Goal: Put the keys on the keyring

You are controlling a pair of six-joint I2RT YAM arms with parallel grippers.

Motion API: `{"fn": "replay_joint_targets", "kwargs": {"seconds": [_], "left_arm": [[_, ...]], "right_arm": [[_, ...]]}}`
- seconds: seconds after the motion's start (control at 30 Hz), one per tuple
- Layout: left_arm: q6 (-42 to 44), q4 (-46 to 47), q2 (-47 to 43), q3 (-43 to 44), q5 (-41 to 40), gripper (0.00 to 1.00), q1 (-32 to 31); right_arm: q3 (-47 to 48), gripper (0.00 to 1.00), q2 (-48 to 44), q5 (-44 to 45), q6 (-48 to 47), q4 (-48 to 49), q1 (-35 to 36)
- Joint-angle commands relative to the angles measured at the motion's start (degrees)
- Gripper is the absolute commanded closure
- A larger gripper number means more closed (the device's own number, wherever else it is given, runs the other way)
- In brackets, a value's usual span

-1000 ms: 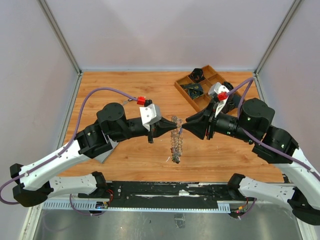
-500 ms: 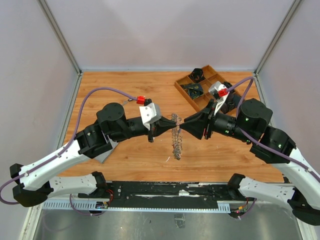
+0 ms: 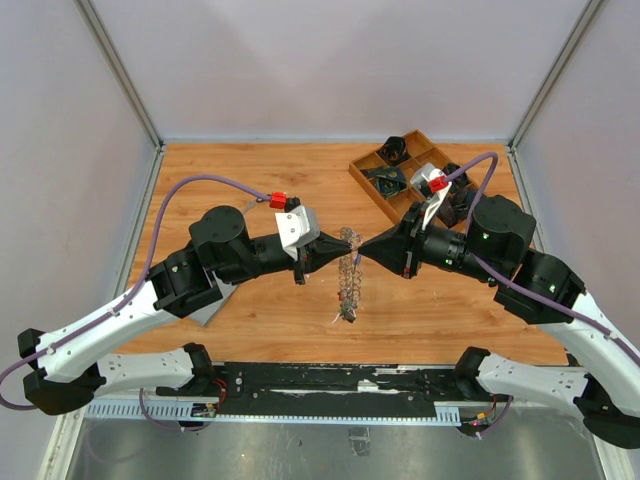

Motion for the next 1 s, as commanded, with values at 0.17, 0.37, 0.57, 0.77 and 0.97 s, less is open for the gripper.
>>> {"fn": "replay_joint_targets", "kwargs": {"seconds": [0.17,0.37,0.57,0.77,0.97], "left_arm": [[0.6,4.3,-1.4,0.6,-0.6,0.99,-0.5],[0.6,4.4,-1.5,0.4,-0.9,1.00,-0.5],[0.6,4.5,-1.8,0.4,-0.9,0.99,-0.5],[0.5,4.4,-2.0,0.4,-1.1,0.99,-0.5],[0.5,4.5,-2.0,0.4,-1.1,1.00,-0.5]], "right_arm": [[-0.9,0.99,-0.8,-0.7,0.9,1.8,0.7],[-1.1,0.99,-1.4,1.0,0.6,1.4,0.7],[-1.1,0.99,-1.0,2.5,-0.1,-0.7,0.7],[-1.1,0.99,-0.7,4.2,-0.5,-2.1,0.8],[-1.3,0.99,-0.6,4.9,-0.7,-2.8,0.7]]}}
